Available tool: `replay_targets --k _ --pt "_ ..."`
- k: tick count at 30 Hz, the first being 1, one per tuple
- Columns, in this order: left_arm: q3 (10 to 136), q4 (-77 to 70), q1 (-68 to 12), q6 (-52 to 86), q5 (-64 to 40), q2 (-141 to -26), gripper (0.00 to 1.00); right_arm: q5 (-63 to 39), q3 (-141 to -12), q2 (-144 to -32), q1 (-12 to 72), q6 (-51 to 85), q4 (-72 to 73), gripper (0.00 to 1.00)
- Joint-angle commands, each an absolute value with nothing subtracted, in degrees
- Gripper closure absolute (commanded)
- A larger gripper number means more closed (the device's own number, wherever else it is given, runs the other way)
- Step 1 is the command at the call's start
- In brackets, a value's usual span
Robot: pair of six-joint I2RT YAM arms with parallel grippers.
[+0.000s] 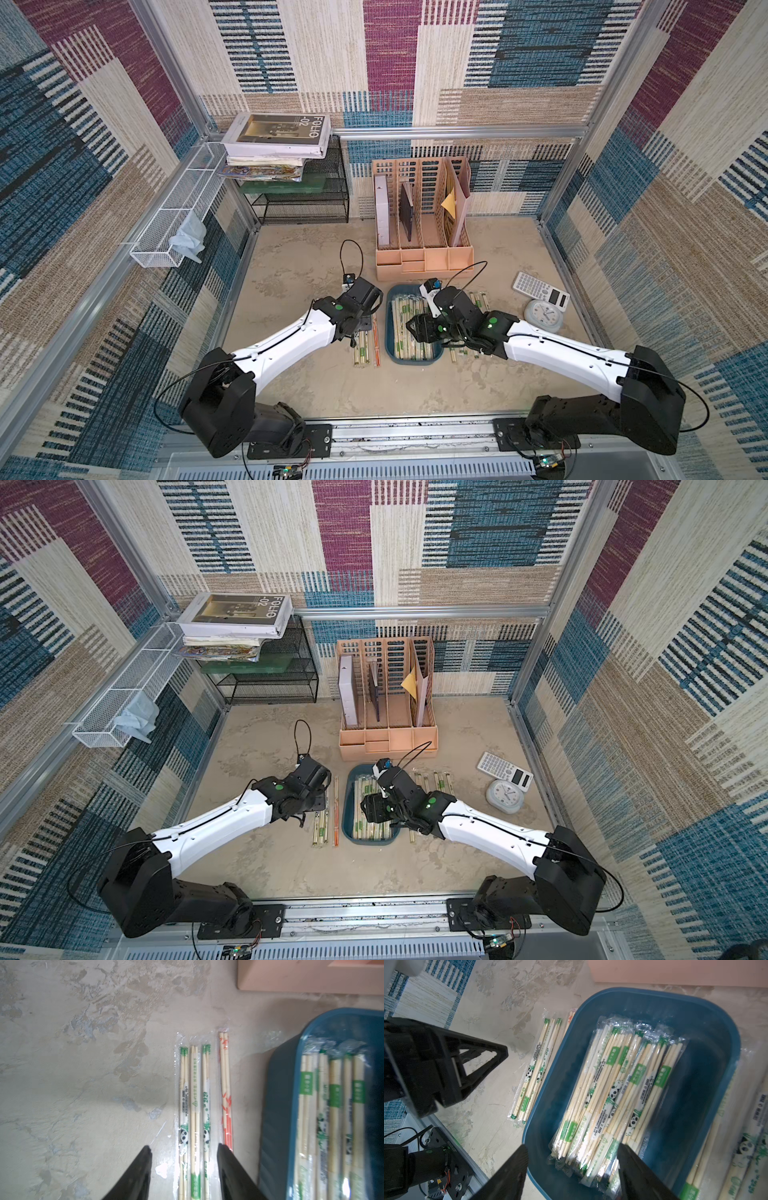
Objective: Take the paired disposable chopsticks out of the storage box
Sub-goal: Place the paired disposable chopsticks at the center of the board, then pick up the paired disposable chopsticks from the storage box.
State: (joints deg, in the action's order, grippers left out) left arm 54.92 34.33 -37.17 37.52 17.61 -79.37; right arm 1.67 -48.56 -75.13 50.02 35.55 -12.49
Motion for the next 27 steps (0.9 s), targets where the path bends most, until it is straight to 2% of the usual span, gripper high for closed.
replay_targets --k 1,6,12,19,23,27 --pt "56.1 35.0 -37.8 38.7 13.2 -78.6 0.46 1.7 -48.1 -74.3 49.0 35.2 -12.7 0.29" --pt "59.0 33.2 -41.8 41.5 11.6 -80.5 0.45 2.2 -47.2 -72.2 47.1 34.5 -13.4 0.29" --pt "65.6 33.0 -47.7 44.6 12.7 -88.4 0.44 1.0 -44.2 -68.3 43.7 34.4 -13.7 0.29" --pt "73.0 33.9 -51.1 47.0 13.0 -97.2 0.48 0.0 -40.4 -64.6 41.2 35.1 -13.8 0.29" --pt "76.0 34.7 -52.2 47.9 13.4 -101.2 0.54 -0.3 -39.6 -64.0 40.9 35.1 -13.9 0.29" --pt "78.3 35.5 -52.6 47.6 13.3 -104.5 0.67 -0.4 -39.2 -63.9 40.5 34.9 -14.0 0.29"
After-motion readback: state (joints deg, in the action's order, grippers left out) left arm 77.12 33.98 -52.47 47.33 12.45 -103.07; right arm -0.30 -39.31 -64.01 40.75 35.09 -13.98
